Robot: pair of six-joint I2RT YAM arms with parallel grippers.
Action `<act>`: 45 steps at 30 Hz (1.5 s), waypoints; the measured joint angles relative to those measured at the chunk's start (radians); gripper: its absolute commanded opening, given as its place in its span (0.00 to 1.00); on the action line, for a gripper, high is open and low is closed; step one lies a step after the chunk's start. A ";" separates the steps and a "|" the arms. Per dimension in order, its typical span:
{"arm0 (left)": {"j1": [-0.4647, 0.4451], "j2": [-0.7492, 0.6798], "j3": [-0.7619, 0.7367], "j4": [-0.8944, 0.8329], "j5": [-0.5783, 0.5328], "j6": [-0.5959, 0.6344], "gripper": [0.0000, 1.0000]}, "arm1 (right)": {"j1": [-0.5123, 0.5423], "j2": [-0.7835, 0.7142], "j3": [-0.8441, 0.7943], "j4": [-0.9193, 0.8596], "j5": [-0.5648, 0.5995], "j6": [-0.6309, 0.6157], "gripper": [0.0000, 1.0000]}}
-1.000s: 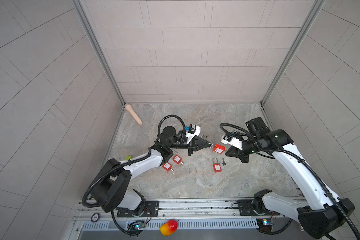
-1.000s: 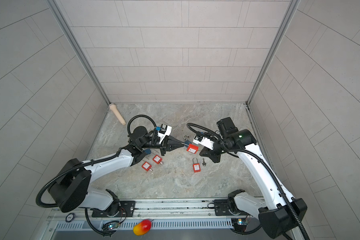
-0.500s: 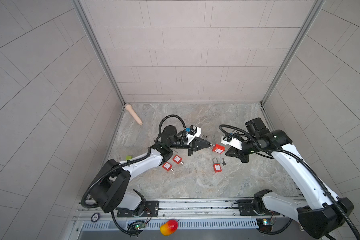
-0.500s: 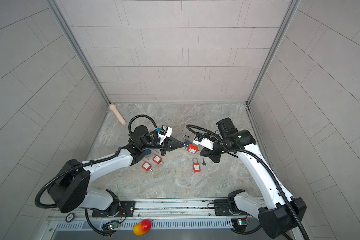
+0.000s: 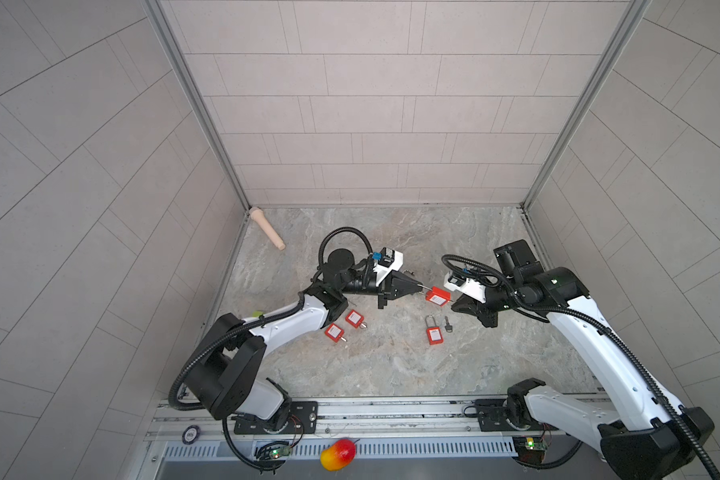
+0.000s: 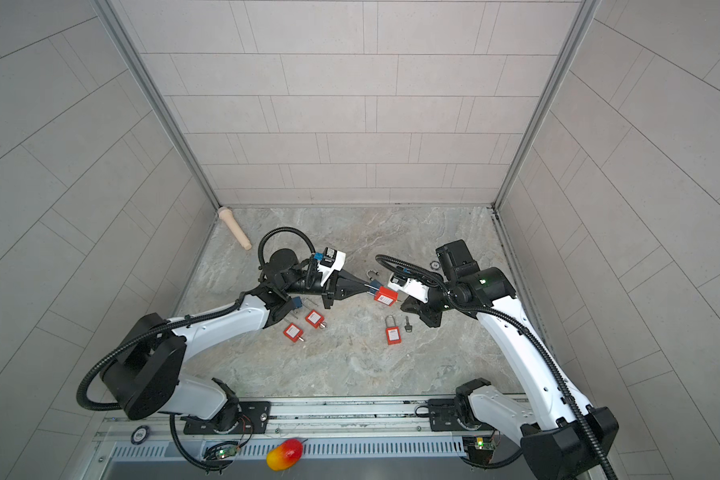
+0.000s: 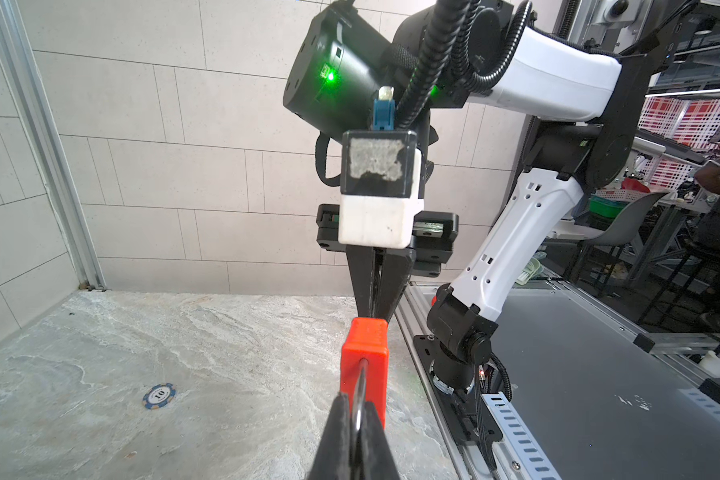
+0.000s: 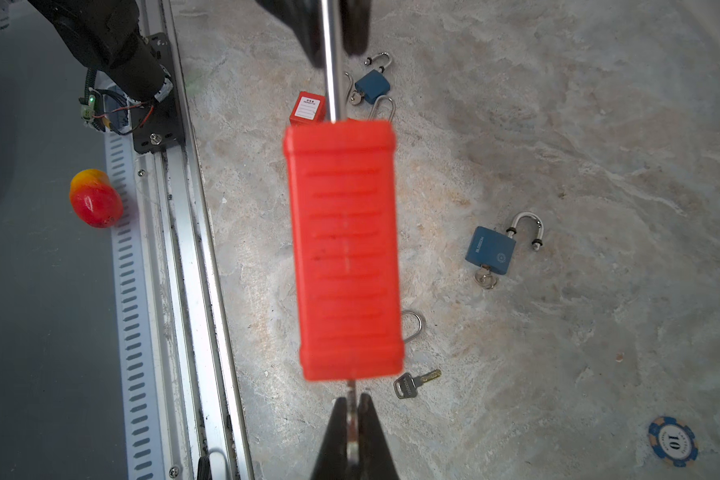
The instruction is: Lock with the key
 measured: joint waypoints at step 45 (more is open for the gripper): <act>0.039 -0.022 0.264 -1.237 -0.053 0.497 0.00 | 0.031 -0.267 -0.261 0.275 0.378 0.458 0.00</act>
